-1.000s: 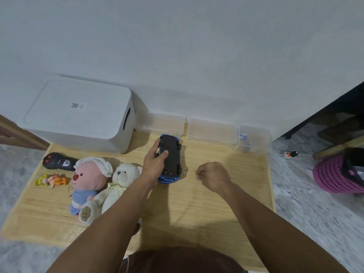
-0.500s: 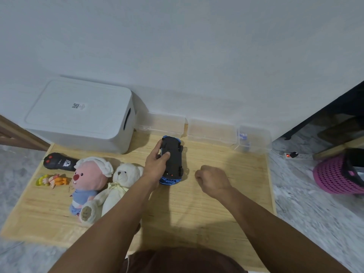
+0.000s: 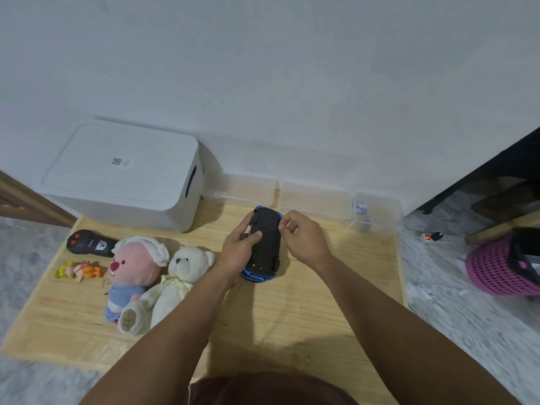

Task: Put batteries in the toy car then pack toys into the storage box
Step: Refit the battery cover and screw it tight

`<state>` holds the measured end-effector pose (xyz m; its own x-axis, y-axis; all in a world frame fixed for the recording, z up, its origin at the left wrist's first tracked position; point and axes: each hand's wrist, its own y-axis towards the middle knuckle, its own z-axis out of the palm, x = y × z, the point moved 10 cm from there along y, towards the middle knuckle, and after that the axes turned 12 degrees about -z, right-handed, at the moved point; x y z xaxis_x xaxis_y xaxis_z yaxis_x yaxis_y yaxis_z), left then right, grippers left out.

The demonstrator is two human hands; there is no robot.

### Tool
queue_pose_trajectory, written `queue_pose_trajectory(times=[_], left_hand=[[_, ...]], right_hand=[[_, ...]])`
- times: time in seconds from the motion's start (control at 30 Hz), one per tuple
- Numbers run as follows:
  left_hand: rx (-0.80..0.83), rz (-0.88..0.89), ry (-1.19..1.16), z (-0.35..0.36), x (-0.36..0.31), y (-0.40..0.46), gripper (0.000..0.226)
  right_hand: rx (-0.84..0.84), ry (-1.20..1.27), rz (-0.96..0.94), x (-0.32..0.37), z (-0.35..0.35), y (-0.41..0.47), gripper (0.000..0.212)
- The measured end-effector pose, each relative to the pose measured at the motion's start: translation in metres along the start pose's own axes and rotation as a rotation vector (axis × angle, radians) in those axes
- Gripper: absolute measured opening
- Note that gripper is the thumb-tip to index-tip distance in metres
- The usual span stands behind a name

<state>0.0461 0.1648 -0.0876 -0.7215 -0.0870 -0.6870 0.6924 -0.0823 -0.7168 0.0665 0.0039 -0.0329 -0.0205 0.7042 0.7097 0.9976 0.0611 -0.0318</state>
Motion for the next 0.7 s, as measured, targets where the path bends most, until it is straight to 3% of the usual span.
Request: queue_pose_trajectory(times=[0.3,0.57,0.7], left_hand=[[0.056,-0.001,-0.005,0.008,0.002,0.000,0.051],[0.079,-0.013,-0.003,0.009,0.005,0.003,0.049],[0.097,-0.022,0.014,0.009,0.006,0.005,0.049]], right_hand=[[0.012,-0.227,-0.128,0.017,0.001,0.004,0.008],[0.022,-0.051,-0.040,0.009,-0.006,0.009,0.008],[0.095,-0.056,-0.084,0.015,-0.003,0.013,0.010]])
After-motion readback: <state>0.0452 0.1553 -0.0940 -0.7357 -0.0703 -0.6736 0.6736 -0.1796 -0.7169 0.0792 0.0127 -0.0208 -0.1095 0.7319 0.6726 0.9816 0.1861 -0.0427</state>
